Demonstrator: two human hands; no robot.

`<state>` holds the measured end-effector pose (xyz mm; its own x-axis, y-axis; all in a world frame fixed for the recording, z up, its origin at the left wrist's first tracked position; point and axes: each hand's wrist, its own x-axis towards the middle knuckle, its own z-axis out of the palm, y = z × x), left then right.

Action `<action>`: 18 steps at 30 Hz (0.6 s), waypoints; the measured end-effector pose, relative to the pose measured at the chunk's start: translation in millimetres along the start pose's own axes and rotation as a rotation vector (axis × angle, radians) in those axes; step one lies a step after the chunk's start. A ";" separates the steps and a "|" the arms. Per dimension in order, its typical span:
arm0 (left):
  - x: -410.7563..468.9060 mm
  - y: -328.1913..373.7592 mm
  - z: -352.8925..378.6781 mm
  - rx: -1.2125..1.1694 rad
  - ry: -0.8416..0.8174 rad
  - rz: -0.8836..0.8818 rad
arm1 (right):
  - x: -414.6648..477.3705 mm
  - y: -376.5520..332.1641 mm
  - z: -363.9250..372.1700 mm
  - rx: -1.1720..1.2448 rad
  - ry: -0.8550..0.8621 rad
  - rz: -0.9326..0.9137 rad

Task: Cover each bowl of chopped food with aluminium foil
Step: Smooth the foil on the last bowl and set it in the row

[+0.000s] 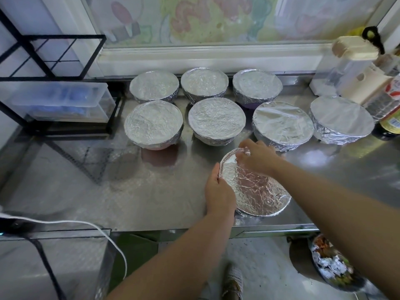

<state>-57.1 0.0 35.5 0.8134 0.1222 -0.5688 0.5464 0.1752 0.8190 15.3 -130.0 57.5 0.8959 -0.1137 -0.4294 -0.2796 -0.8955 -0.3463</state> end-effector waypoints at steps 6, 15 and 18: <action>10.5 2.6 -2.2 0.040 -0.100 -0.007 | 12.1 -6.3 -10.5 0.104 -0.066 0.002; 15.1 -2.6 0.6 0.068 -0.045 0.056 | 11.7 -5.8 -1.3 0.189 0.002 0.004; 16.2 -3.0 2.0 0.069 -0.032 0.049 | 11.2 -7.1 0.0 0.150 0.020 0.022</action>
<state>-45.1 -0.5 24.0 0.8448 0.0980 -0.5261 0.5173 0.1022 0.8497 27.3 -125.0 55.2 0.8952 -0.1422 -0.4223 -0.3464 -0.8183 -0.4587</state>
